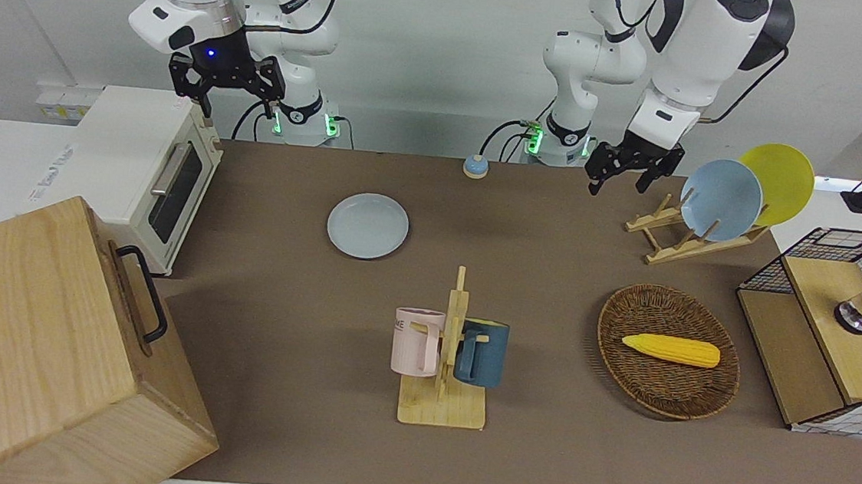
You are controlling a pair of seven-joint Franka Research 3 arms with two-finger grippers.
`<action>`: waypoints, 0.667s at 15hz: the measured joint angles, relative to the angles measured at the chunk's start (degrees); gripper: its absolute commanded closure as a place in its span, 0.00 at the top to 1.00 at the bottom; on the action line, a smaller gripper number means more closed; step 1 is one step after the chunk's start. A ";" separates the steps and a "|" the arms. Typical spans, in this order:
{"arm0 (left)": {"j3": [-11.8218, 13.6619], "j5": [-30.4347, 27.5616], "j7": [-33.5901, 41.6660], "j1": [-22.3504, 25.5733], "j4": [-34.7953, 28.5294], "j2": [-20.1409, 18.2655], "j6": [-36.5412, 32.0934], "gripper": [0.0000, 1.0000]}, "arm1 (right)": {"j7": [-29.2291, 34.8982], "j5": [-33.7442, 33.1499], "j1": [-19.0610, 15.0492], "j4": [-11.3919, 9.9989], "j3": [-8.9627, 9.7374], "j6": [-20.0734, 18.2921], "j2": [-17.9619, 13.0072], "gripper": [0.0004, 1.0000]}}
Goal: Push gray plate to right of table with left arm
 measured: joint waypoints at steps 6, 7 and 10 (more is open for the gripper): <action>2.20 0.00 0.00 0.09 6.39 -0.42 -8.05 1.00 | 0.00 0.00 0.00 0.00 0.00 0.00 0.00 1.00; 2.19 0.00 0.00 0.09 6.40 -0.41 -8.22 0.99 | 0.00 0.00 0.00 0.00 0.00 0.00 0.00 1.00; 2.07 0.00 0.00 0.08 6.40 -0.37 -8.31 1.00 | 0.00 0.00 0.00 0.00 0.00 0.00 0.00 1.00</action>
